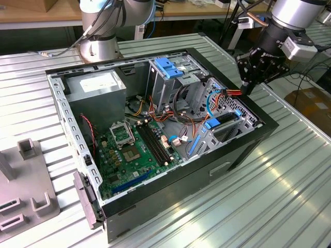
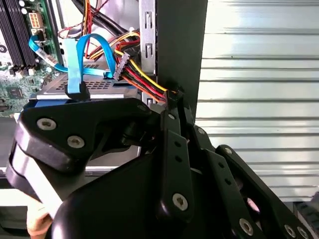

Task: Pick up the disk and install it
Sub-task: 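Insert the first disk wire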

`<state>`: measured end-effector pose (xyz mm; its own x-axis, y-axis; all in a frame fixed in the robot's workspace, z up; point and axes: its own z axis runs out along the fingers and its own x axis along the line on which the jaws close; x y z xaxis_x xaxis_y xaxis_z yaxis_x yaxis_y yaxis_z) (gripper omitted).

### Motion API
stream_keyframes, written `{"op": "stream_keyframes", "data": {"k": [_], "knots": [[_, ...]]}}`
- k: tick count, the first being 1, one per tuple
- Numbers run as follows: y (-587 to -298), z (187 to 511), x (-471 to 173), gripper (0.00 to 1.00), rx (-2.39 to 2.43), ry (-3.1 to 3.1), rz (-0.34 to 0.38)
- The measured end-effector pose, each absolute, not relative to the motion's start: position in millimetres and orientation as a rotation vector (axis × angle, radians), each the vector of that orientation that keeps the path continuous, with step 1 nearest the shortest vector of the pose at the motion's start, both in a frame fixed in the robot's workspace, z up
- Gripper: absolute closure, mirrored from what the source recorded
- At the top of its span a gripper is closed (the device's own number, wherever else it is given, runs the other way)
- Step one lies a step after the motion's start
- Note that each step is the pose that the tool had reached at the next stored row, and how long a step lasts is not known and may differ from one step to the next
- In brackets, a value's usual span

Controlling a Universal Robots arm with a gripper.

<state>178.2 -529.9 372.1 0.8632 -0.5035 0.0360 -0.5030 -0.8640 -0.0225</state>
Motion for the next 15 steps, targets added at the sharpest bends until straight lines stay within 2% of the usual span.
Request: {"op": "stream_keyframes", "data": {"k": [15], "knots": [[-530, 372, 162, 0.83, -2.968, 0.996, -0.065]]}}
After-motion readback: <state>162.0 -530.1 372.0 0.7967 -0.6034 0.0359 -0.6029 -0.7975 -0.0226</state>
